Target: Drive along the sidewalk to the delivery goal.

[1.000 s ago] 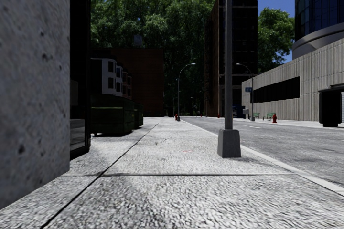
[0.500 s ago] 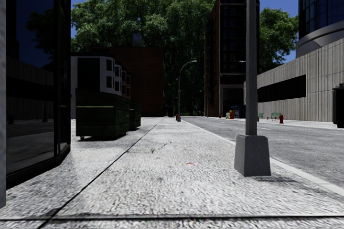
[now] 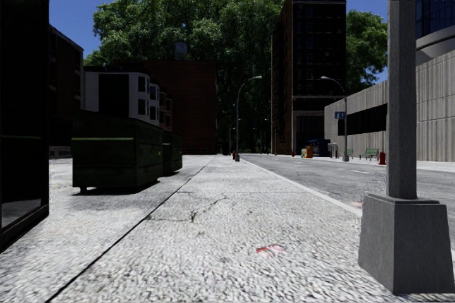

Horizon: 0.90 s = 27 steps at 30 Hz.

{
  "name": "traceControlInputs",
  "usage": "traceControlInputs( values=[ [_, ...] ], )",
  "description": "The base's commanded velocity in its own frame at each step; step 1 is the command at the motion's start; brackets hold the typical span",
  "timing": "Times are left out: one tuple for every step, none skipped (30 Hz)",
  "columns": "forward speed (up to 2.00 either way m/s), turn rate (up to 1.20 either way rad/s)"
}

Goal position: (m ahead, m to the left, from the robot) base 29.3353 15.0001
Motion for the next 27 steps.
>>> traceControlInputs(
  values=[
    [2.00,0.00],
    [2.00,0.00],
    [2.00,0.00],
    [2.00,0.00],
    [2.00,0.00],
    [2.00,0.00],
    [2.00,0.00],
    [2.00,0.00],
    [2.00,0.00],
    [2.00,0.00],
    [2.00,0.00],
    [2.00,0.00],
    [2.00,0.00],
    [2.00,0.00],
    [2.00,0.00],
    [2.00,0.00],
    [2.00,0.00],
    [2.00,0.00],
    [2.00,0.00],
    [2.00,0.00],
    [2.00,0.00],
    [2.00,0.00],
    [2.00,0.00],
    [2.00,0.00],
    [2.00,0.00],
    [2.00,0.00],
    [2.00,0.00]
  ],
)
